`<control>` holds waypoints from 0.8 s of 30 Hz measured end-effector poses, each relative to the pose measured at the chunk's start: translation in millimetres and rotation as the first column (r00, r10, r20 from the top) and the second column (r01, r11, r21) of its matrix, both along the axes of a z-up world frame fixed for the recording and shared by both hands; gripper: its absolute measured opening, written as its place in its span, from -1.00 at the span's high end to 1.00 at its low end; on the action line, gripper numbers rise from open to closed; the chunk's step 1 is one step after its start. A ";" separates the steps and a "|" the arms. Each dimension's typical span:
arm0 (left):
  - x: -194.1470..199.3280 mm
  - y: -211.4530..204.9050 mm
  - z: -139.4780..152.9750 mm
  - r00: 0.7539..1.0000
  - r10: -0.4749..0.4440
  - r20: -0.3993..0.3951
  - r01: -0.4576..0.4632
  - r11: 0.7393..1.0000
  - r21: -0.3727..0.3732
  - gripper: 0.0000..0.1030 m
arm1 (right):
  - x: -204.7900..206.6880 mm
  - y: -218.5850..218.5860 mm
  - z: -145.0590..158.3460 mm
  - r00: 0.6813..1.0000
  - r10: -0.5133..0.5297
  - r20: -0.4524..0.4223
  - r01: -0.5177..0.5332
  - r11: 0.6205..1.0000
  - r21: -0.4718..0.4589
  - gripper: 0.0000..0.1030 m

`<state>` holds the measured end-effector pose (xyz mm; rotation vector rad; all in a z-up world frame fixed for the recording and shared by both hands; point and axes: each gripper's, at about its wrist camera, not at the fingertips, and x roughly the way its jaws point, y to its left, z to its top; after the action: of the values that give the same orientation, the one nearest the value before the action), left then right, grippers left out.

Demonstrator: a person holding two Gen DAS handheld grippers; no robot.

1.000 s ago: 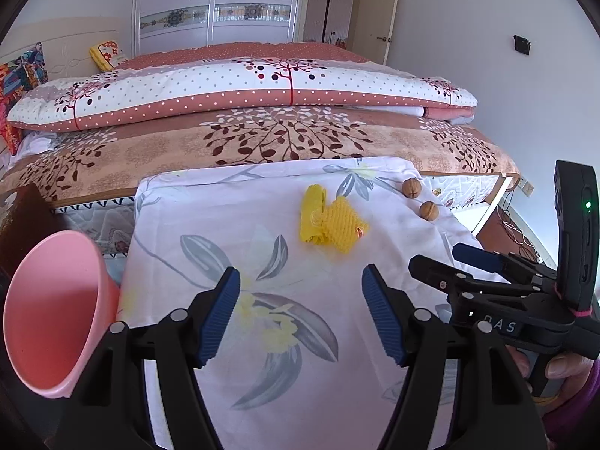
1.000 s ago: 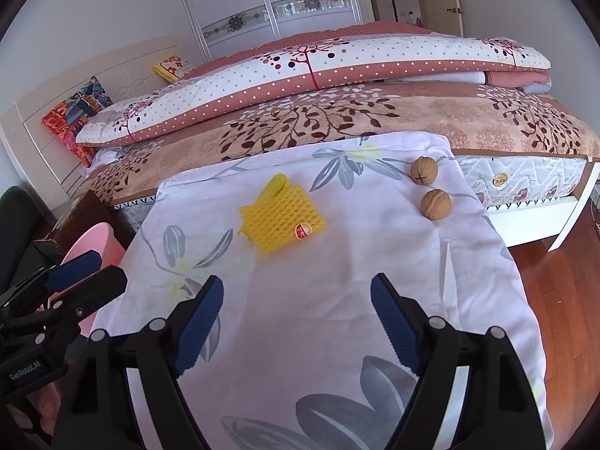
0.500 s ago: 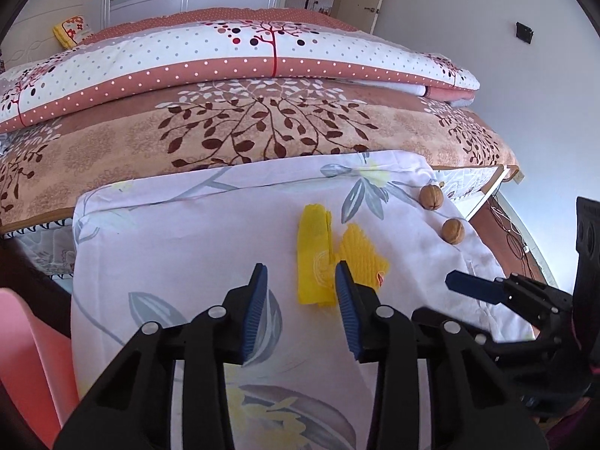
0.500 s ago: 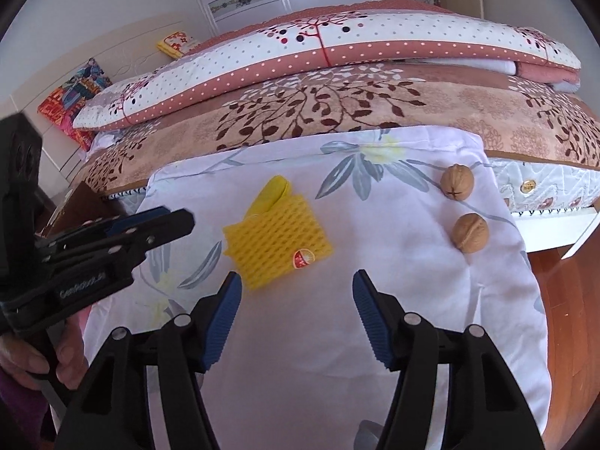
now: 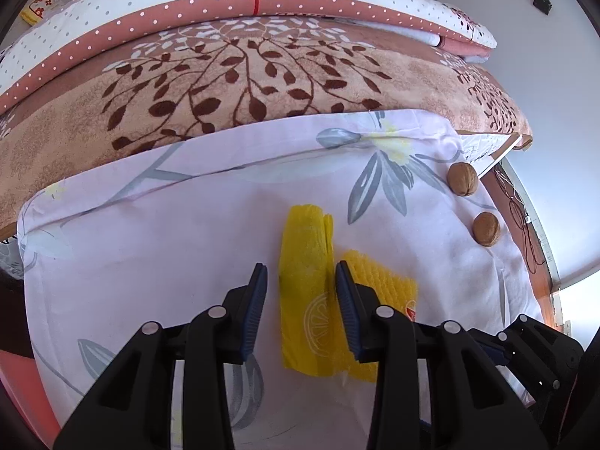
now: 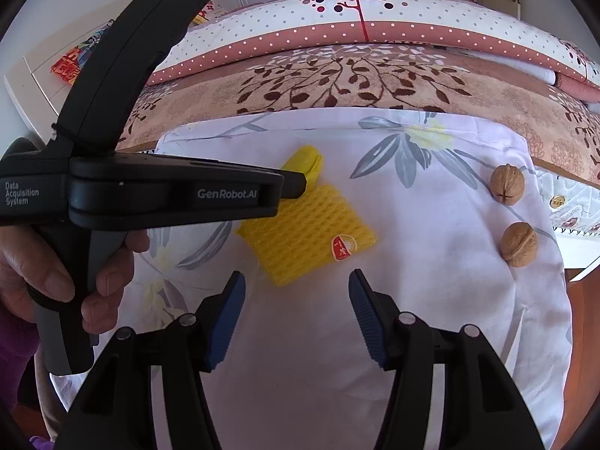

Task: Collect trash
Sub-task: 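Close the left gripper on the yellow wrapper, then grasp the yellow mesh sleeve with the right gripper while the left holds the wrapper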

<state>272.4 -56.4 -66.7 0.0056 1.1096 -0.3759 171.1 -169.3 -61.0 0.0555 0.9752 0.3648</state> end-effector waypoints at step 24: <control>-48.2 43.0 26.8 0.988 0.127 0.088 -0.119 0.988 -0.095 0.78 | 17.7 34.2 -15.5 1.000 -0.008 -0.002 0.008 0.992 -0.123 -0.08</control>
<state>224.2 -13.4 -39.9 -0.1231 0.9943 -0.3112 188.8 -135.2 -76.5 -0.0519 0.9980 0.2964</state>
